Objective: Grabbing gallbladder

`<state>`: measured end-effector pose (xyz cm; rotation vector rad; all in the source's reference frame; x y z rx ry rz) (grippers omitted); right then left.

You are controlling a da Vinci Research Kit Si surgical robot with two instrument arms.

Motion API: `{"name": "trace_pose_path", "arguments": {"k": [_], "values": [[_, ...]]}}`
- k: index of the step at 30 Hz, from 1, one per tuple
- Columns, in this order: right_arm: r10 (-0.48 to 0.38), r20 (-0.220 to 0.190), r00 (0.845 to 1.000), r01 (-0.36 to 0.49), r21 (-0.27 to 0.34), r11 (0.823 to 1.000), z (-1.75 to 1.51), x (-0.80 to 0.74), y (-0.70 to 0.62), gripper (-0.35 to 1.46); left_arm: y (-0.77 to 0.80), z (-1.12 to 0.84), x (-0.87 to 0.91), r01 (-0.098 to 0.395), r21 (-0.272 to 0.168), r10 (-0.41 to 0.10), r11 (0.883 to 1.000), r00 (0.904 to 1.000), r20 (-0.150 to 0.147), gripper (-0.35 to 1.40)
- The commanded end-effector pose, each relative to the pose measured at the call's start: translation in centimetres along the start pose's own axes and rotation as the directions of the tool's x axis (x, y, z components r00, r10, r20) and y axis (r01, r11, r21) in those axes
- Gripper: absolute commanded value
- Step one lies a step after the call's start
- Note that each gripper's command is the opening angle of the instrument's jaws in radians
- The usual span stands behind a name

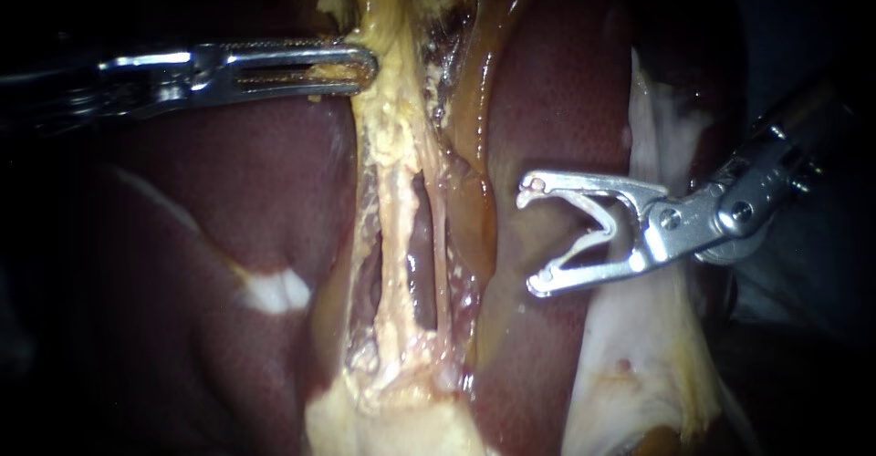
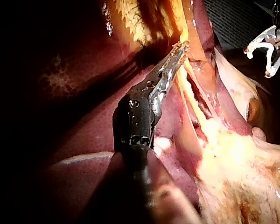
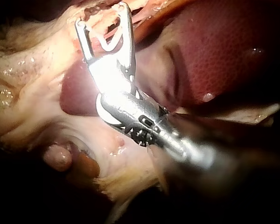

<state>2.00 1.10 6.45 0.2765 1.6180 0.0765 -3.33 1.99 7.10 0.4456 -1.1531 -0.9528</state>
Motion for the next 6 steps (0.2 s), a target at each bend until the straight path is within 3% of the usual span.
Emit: {"name": "trace_pose_path", "arguments": {"k": [1, 6], "values": [[0.0, 0.0, 1.0, 0.0, 0.0, 1.0, 0.0, 0.0, 0.0, 0.59, 0.0, 0.0, 0.0, -0.001, 0.0, 0.001, 1.0, 1.0, 0.0, -0.35], [0.0, 0.0, 1.0, 0.0, 0.0, 1.0, 0.0, 0.0, 0.0, 0.59, 0.0, 0.0, 0.0, 0.005, 0.001, -0.005, 1.0, 1.0, 0.0, -0.35]]}}
